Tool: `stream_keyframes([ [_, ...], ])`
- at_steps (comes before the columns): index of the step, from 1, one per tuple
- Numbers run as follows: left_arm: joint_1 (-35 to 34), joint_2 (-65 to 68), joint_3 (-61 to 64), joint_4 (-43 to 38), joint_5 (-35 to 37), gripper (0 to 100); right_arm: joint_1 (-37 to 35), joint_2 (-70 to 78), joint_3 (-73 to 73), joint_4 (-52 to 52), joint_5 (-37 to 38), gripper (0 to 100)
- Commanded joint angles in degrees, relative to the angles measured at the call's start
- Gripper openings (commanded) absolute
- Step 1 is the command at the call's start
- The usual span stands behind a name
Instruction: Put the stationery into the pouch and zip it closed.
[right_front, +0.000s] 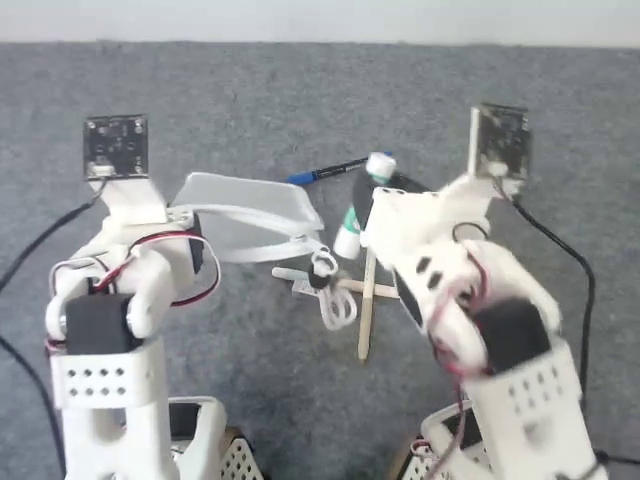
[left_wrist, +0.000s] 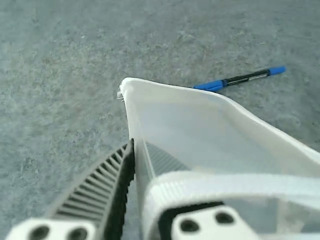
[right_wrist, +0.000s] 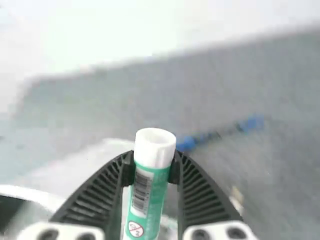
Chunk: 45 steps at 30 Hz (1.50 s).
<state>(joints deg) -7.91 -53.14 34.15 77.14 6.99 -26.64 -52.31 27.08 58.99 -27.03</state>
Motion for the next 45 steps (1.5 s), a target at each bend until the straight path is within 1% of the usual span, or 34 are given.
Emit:
stream_keyframes([
  [1,2.0,7.2,-6.7,0.4,-1.8,1,-4.6,-6.8,-0.6,-8.4,1.3,0.6],
  [2,2.0,10.3,-8.3,1.2,-1.8,1,-5.6,-7.3,-0.6,-10.3,2.2,0.6],
  [6,1.9,22.9,-17.7,7.4,-1.8,1,-10.2,-7.5,-0.4,-17.5,10.8,0.6],
  [8,1.1,26.9,-22.0,9.7,-1.8,1,-12.3,-7.5,0.9,-21.8,14.3,0.6],
  [13,-1.9,29.5,-28.8,11.7,-1.4,1,-15.6,-7.5,5.2,-32.8,24.1,0.6],
  [17,-2.0,29.6,-29.9,13.8,-1.4,1,-15.6,-7.5,10.4,-43.7,27.9,0.6],
  [23,-2.1,29.5,-26.6,13.5,-1.4,1,-17.9,-5.2,18.8,-59.3,28.3,0.6],
  [29,-2.4,29.3,-25.5,13.8,-1.4,1,-18.6,5.3,20.2,-67.8,28.2,0.6],
  [34,-2.3,29.5,-24.8,13.5,-1.4,1,-18.6,9.4,20.5,-68.8,28.0,0.6],
  [45,-2.3,29.5,-25.1,13.0,-1.2,1,-18.8,8.6,26.0,-69.3,27.9,0.6],
])
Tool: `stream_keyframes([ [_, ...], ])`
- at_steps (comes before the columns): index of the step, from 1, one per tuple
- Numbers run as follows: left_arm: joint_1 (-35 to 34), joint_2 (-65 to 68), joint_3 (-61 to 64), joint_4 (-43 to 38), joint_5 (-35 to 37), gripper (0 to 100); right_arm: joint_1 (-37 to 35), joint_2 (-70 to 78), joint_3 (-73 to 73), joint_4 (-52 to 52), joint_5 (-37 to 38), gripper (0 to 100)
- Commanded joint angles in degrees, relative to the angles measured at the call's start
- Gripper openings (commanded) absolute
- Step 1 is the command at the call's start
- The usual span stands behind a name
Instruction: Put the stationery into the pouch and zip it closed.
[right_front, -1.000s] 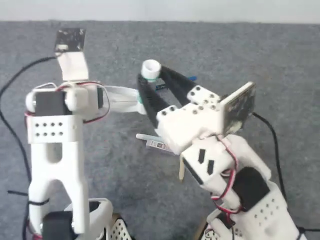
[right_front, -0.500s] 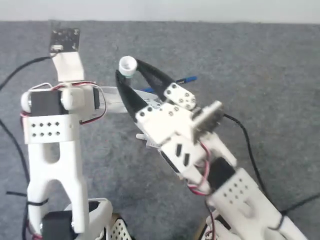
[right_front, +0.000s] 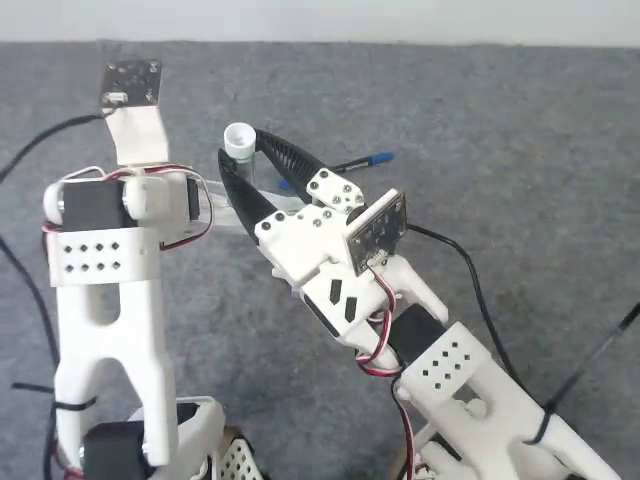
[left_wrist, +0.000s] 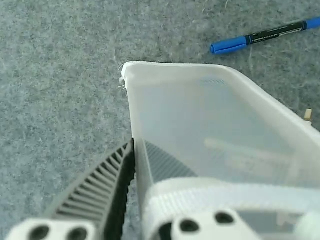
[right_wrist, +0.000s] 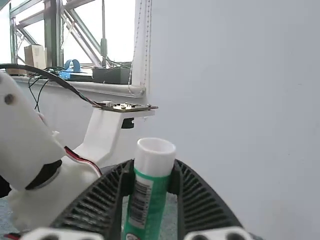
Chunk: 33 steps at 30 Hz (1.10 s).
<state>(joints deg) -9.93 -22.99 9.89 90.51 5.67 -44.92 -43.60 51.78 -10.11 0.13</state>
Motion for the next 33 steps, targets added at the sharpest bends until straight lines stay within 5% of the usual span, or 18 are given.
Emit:
stream_keyframes([
  [1,-0.3,-0.5,-0.7,-0.7,0.6,1,-0.5,-1.4,1.5,-0.2,0.7,0.6],
  [10,-0.1,-0.5,-0.7,-0.7,1.5,1,-4.8,-14.5,7.8,-0.1,1.0,0.6],
  [25,-0.3,-0.5,-0.6,-0.4,1.5,1,0.6,1.3,8.0,-14.2,1.1,0.6],
  [33,-0.4,-0.5,-0.6,-0.4,1.5,1,0.6,3.8,8.1,-11.2,1.2,0.6],
])
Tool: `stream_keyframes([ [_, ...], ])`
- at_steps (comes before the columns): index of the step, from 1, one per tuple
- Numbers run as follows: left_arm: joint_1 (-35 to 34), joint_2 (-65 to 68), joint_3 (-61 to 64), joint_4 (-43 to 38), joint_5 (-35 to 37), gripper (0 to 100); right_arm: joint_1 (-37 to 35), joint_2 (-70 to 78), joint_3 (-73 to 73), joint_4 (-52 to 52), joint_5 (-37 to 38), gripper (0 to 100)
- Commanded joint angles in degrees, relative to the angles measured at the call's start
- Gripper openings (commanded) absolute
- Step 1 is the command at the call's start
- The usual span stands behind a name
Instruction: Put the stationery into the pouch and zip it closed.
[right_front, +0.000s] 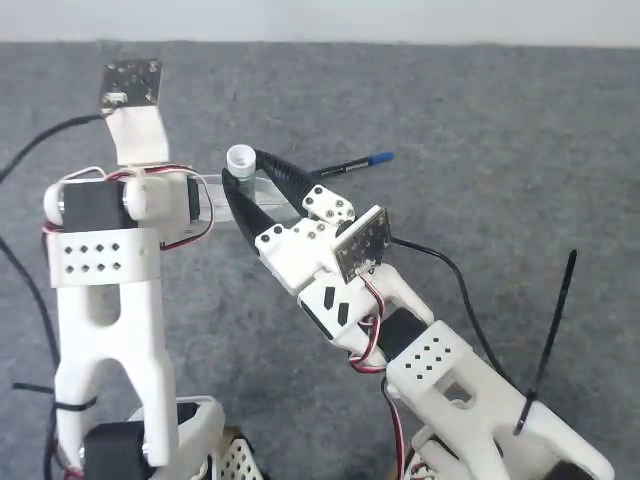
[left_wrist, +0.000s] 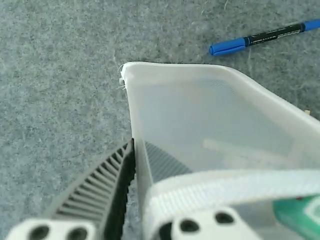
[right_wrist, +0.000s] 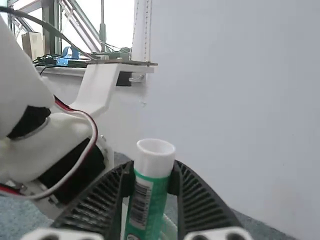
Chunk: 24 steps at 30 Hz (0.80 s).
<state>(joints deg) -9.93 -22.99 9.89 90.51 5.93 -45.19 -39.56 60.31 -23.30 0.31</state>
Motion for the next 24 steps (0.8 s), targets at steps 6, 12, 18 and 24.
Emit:
stream_keyframes([
  [6,-0.4,-0.5,-0.6,-0.6,1.2,1,0.7,-0.2,-0.4,5.0,4.0,0.6],
  [12,-0.4,-0.5,0.7,-0.7,1.0,1,-1.3,-0.3,1.5,5.0,10.9,1.0],
  [18,-0.4,-0.5,0.7,-0.7,0.9,1,-2.5,-0.3,2.4,5.1,11.3,1.1],
  [24,-0.3,-0.5,0.7,-1.5,1.2,1,-2.4,-0.4,1.8,10.1,11.2,12.5],
])
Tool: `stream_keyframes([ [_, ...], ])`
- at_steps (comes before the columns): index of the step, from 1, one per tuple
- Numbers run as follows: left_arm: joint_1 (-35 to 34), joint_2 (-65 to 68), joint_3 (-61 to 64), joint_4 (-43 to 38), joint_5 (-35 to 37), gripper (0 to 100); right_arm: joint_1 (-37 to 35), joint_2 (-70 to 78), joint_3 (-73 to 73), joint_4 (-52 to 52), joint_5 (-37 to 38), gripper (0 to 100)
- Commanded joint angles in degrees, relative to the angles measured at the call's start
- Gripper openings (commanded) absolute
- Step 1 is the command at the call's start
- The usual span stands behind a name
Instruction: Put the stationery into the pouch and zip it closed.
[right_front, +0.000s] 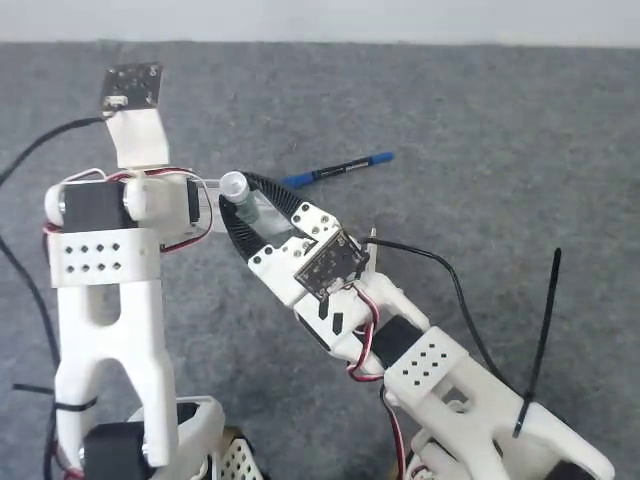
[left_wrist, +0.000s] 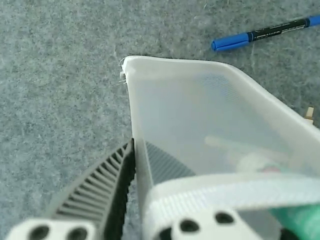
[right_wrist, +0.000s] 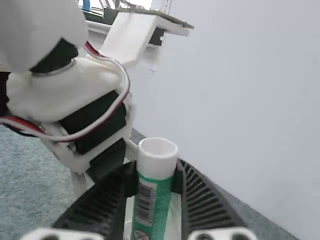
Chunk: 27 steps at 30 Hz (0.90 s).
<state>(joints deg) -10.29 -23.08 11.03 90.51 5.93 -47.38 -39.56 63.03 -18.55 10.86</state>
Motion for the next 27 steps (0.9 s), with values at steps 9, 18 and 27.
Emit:
stream_keyframes([
  [9,0.0,-0.4,-0.5,-1.1,1.2,1,-0.4,-10.3,-7.5,28.4,-7.7,14.4],
  [18,0.0,-0.8,0.7,-1.8,1.2,1,0.1,-22.8,-13.1,44.2,-8.3,14.3],
  [27,-5.6,-0.4,0.8,-2.8,1.2,1,2.7,-23.3,-21.7,56.6,-9.8,14.1],
])
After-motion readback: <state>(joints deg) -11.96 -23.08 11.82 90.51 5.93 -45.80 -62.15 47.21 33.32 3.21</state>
